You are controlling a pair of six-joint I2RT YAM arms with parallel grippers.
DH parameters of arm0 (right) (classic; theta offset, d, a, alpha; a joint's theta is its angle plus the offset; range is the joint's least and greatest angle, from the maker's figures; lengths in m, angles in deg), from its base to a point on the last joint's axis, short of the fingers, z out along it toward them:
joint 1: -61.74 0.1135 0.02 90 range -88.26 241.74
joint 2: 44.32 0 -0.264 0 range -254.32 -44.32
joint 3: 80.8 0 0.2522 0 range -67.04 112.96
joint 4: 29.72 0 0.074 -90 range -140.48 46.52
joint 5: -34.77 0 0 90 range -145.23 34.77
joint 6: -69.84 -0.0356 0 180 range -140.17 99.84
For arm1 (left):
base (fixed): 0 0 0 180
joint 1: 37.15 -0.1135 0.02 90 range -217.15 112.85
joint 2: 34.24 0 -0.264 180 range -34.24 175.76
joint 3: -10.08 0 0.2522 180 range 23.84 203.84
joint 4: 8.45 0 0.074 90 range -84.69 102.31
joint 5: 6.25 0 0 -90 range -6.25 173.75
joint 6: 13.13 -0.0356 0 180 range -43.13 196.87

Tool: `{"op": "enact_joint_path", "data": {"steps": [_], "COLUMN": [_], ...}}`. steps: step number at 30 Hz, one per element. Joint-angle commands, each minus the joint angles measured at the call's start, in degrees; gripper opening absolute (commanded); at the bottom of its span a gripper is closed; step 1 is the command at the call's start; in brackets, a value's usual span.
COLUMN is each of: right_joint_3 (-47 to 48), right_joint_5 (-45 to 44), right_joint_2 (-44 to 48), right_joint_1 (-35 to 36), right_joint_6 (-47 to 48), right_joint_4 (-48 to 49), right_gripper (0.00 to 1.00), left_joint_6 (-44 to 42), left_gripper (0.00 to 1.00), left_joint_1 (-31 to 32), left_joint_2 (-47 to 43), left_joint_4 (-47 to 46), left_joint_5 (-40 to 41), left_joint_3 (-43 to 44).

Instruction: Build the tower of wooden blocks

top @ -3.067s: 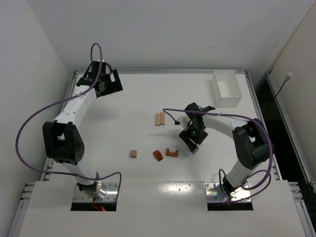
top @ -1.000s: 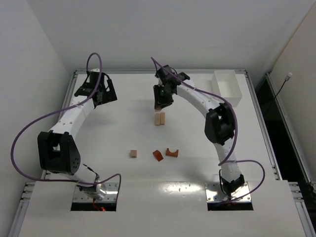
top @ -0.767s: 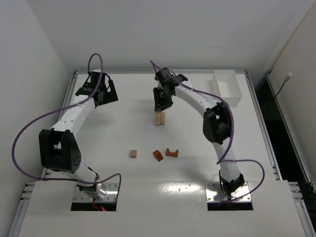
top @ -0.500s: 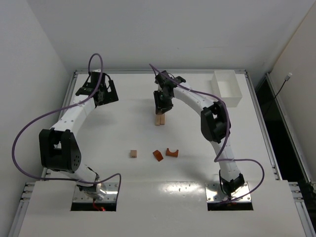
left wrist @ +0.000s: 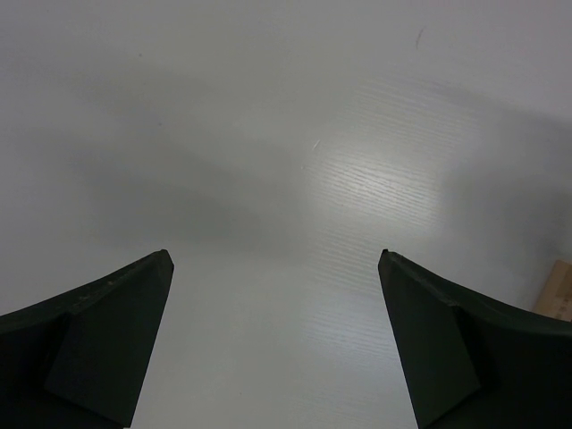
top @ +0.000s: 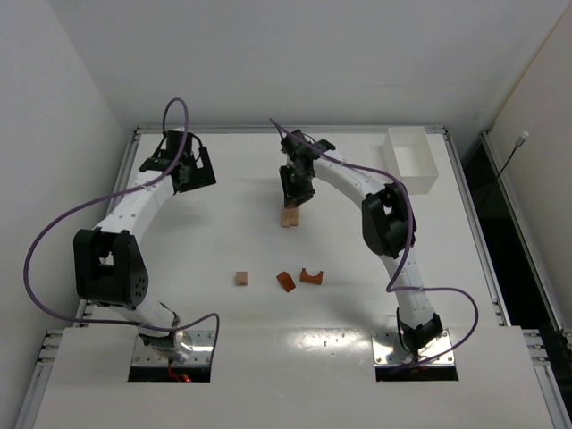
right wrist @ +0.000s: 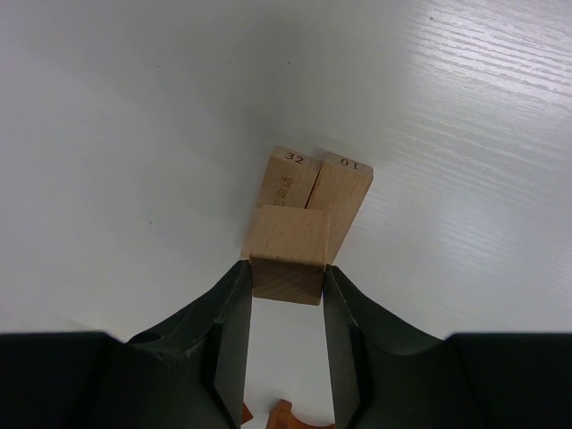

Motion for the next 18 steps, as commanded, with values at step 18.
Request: {"op": "enact_joint_path", "data": {"steps": [18], "right_joint_3": [1.06], "right_joint_5": [-0.79], "right_joint_2": [-1.75], "right_joint_1": [-0.17], "right_joint_6": [-4.01], "right_joint_4": [0.34], "right_gripper": [0.0], "left_joint_6": [0.56], "left_gripper": [1.0], "left_joint_1": [-0.11], "left_joint_2": [1.48], "left_joint_4": [-1.42], "left_joint_5": [-1.06], "left_joint_3": [3.24]}}
